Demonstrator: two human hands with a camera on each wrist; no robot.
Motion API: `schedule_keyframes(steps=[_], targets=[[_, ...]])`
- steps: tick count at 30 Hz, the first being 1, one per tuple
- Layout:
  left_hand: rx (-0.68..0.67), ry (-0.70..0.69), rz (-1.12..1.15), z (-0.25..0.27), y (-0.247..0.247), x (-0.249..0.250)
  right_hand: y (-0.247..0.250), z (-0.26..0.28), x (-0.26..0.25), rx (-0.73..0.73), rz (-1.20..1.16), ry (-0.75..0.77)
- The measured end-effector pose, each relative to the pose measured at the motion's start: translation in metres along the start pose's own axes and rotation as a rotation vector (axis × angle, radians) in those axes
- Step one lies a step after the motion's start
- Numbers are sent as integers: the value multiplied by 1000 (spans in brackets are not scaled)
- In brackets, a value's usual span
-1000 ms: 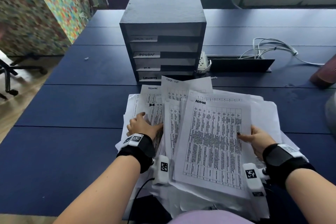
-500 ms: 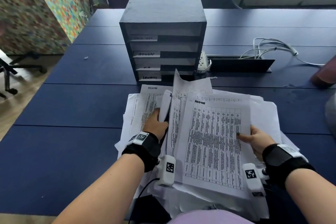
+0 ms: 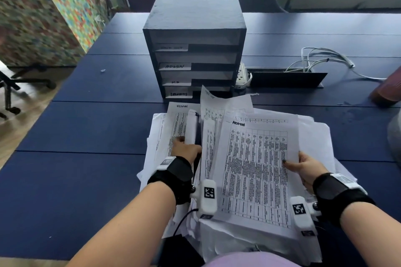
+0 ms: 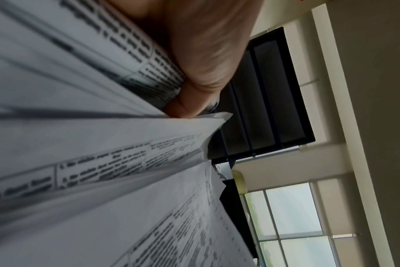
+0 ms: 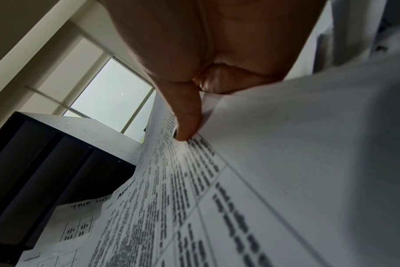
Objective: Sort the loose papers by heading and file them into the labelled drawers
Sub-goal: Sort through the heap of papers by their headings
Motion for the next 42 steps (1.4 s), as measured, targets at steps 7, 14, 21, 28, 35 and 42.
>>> schedule_keyframes(steps=[7, 14, 21, 28, 35, 42], targets=[[-72, -10, 97, 2, -2, 0, 1, -1, 0, 3, 0, -11], [-151, -378, -201, 42, -12, 19, -1, -2, 0, 20, 14, 1], [-36, -230, -252, 5, 15, 7, 1, -3, 2, 28, 24, 8], [168, -44, -349, -37, 64, -18, 4, -7, 4, 19, -5, -21], [118, -55, -120, -42, 69, -23, 7, -12, 9, 5, -7, -20], [207, -270, -142, -36, 81, -9, 7, -11, 10, 1, 0, 21]])
Point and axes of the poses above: each hand's wrist, its own z-axis away from the middle knuckle, its own y-axis out of the back of the hand, x = y × z, the point moved 1 cm from there along -z, towards the middle knuckle
